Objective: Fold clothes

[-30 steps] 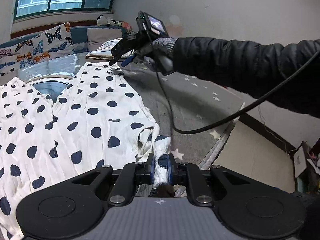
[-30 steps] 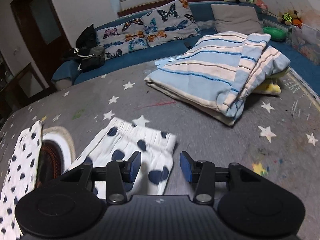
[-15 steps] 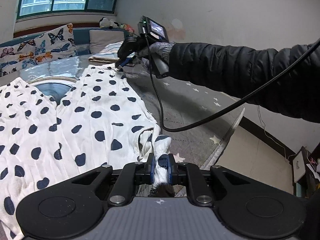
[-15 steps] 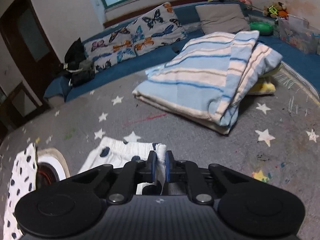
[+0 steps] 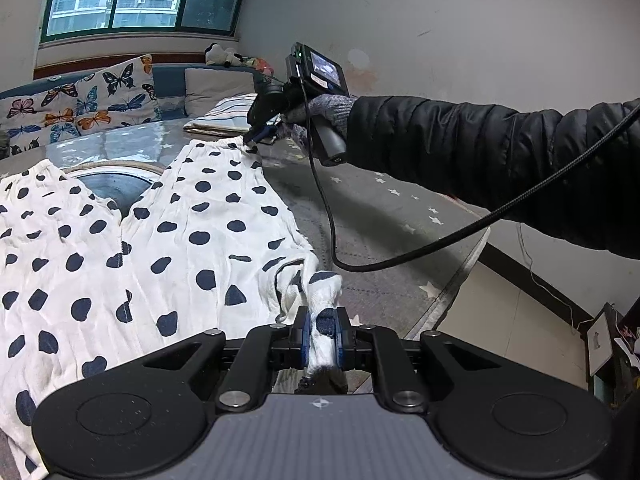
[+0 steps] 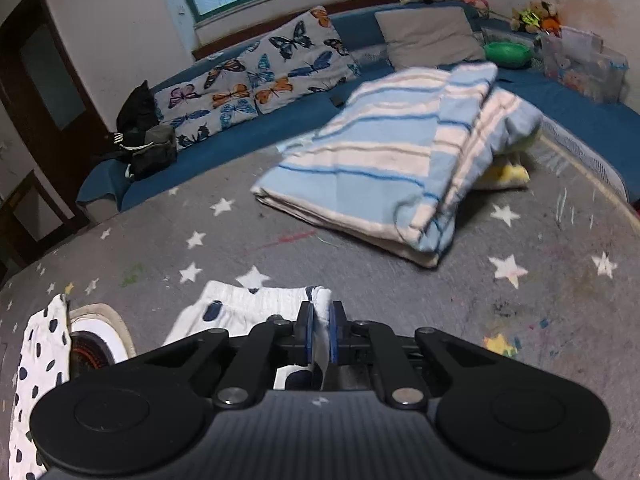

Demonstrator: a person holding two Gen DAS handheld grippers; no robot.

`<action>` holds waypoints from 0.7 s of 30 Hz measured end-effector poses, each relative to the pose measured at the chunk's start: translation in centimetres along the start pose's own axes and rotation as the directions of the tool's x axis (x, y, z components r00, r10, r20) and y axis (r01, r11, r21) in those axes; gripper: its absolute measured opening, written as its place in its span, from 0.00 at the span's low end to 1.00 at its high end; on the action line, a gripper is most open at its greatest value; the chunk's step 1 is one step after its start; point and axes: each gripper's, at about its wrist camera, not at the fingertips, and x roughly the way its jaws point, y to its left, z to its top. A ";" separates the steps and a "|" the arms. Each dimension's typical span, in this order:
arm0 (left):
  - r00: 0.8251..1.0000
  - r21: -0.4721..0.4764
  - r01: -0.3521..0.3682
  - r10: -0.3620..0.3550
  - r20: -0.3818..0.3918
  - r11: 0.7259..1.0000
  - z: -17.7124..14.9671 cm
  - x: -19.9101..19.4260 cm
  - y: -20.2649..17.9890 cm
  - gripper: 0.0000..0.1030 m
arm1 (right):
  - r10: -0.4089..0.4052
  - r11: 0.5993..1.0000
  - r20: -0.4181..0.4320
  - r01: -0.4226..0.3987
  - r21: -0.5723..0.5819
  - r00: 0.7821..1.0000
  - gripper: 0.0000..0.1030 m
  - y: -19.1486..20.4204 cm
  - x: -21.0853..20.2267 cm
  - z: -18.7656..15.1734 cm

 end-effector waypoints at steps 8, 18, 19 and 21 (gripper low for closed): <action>1.000 -0.006 -0.003 0.003 -0.011 1.000 0.2 0.3 0.1 0.13 | 0.043 0.999 -0.003 -0.043 -0.002 0.999 0.15 -0.8 0.5 -0.9; 1.000 -0.005 -0.004 0.004 -0.019 1.000 0.1 0.4 0.0 0.13 | 0.051 0.996 0.015 -0.050 -0.067 0.999 0.19 0.1 0.4 -1.7; 1.000 -0.003 -0.004 0.003 -0.020 1.000 0.1 0.3 -0.1 0.13 | 0.048 0.996 0.017 -0.047 -0.071 0.999 0.19 0.2 0.4 -1.7; 1.000 -0.001 -0.003 0.003 -0.020 1.000 0.1 0.3 -0.2 0.13 | 0.043 0.996 0.022 -0.041 -0.078 0.999 0.19 0.3 0.4 -1.8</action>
